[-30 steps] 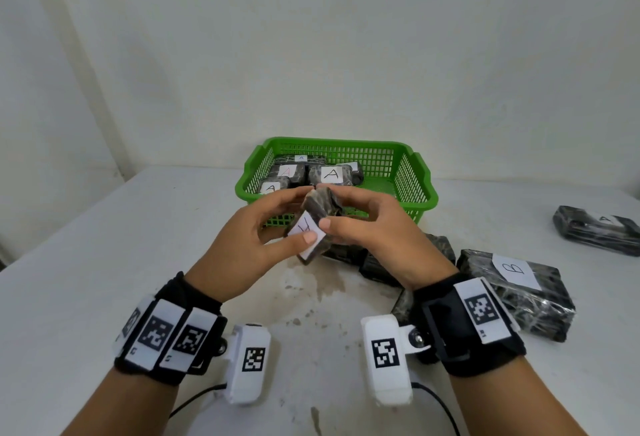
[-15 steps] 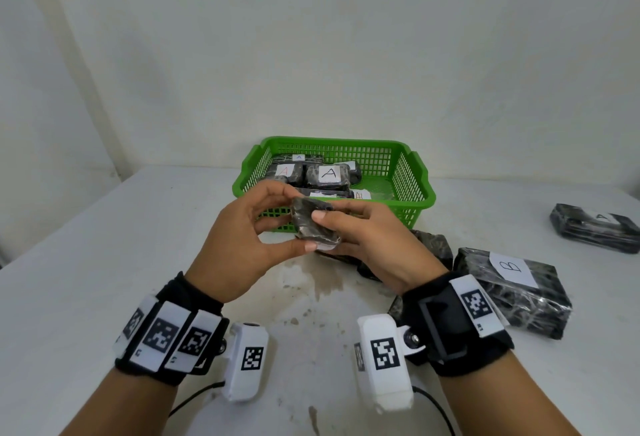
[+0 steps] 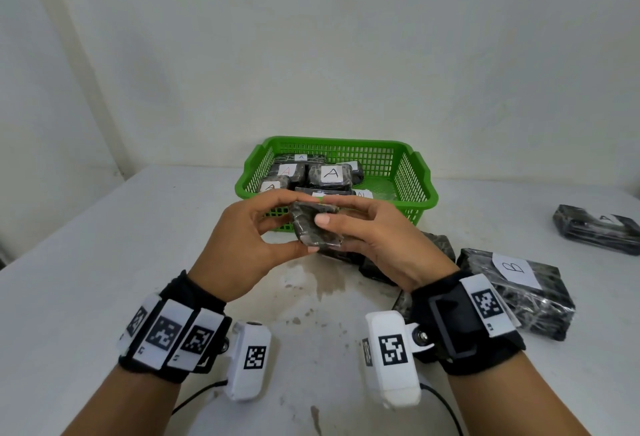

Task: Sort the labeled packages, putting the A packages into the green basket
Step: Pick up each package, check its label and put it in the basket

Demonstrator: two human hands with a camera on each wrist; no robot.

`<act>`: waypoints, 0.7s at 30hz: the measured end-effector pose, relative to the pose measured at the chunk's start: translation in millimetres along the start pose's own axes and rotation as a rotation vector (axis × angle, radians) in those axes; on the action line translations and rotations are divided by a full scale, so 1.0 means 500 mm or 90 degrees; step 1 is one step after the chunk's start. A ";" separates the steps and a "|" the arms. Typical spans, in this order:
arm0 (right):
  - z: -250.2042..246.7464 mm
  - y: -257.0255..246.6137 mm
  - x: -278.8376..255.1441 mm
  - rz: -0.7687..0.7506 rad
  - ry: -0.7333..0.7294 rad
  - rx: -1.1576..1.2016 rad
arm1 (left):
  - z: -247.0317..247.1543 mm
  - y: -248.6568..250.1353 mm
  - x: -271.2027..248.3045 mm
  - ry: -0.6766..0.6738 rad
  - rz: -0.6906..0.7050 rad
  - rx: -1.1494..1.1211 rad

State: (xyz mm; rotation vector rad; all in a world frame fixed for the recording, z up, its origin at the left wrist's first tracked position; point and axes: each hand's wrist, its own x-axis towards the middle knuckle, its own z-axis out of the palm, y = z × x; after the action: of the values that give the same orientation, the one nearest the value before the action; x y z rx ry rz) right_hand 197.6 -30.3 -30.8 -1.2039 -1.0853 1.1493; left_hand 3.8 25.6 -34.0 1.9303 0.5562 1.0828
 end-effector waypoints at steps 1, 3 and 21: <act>0.003 -0.002 -0.002 0.001 -0.001 -0.001 | 0.000 -0.001 -0.001 -0.006 0.003 0.004; 0.008 -0.003 -0.004 -0.010 0.002 -0.018 | 0.000 -0.003 -0.002 -0.017 0.004 0.012; 0.005 -0.025 -0.019 0.054 -0.067 0.032 | -0.016 -0.002 0.004 0.033 0.045 0.027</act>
State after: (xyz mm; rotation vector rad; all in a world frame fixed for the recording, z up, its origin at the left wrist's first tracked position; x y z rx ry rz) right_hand 194.9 -39.5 -18.1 -1.1706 -1.0868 1.3095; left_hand -1.8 31.0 -31.8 1.9764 0.5478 1.1767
